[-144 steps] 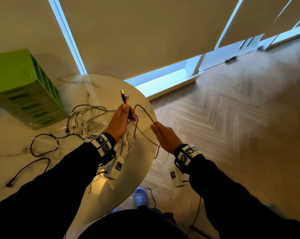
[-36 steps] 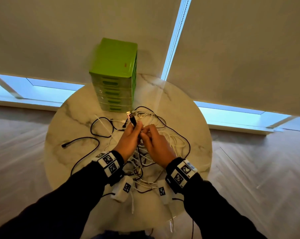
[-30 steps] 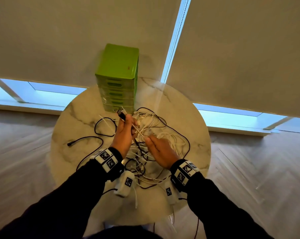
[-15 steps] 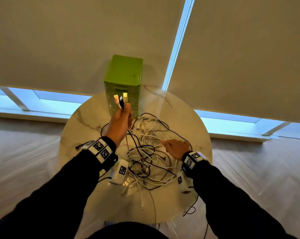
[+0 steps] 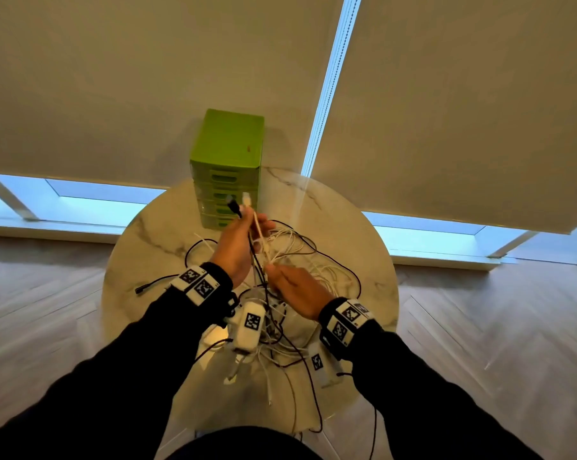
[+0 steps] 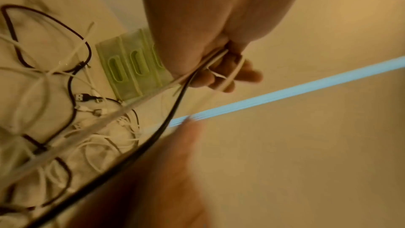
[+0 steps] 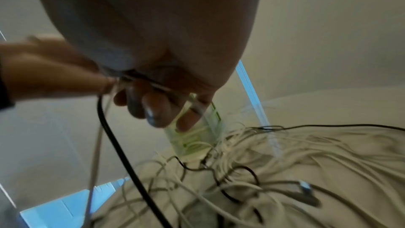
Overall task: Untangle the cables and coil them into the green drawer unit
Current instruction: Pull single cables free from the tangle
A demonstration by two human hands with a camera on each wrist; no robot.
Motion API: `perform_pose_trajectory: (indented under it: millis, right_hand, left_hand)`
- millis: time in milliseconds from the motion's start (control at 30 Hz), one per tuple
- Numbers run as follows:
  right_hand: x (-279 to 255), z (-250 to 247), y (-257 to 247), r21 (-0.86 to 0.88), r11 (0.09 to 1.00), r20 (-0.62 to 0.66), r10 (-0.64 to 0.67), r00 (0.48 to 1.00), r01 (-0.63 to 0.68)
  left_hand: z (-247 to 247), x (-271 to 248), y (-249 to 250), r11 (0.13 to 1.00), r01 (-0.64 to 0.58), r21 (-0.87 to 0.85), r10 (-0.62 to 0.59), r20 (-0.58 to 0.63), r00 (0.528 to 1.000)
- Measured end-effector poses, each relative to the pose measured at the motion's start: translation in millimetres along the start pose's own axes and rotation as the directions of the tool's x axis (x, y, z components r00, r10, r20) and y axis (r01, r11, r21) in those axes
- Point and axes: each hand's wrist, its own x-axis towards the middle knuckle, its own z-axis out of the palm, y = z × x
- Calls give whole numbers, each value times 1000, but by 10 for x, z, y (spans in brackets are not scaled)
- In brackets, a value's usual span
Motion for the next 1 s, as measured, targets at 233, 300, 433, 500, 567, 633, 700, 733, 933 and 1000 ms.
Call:
perform_pose_trajectory:
  millis: [233,300,433,500,567,633,700,733,933,1000]
  right_hand:
    - [-311,41,625,49,982,71,177,982,-181]
    - [-282,-36,726,-29,974,41,224,974,-223]
    - [43,-161,601,-143,955,-152,239,959,-261]
    - [203,-222,337,-57,971,-277,208,938,-232]
    - [307,-237,89,-20,991,-320,116,940,-129]
    - [321,-198,-105,-50,998,-253,10,967,-23]
    - [281,-143,-228,-103,994,-120,-48,992,36]
    - [254,-114,-255,-110,993,-57,-50,997,44]
    - [87,116,29,161,984,94,64,994,-79]
    - [25,164,262,172,979,100,93,991,-109]
  left_hand:
    - [-258,193,493,870,-138,-473,97,-110,989]
    - [-350,213,536,923,-198,-331,153,-156,976]
    - [-275,28,385,885,-247,395,269,-1,963]
    - [-228,-62,174,717,-197,668,147,132,980]
    - [-238,-71,-46,679,-118,724,46,119,992]
    - [-235,-50,-178,781,-46,623,0,73,997]
    - [-186,-52,-192,888,-2,460,-18,37,999]
    - [-149,-64,-165,930,10,367,-13,7,1000]
    - [-107,-21,127,980,-67,-185,50,-96,994]
    - [-164,1,252,963,-103,-250,84,-88,993]
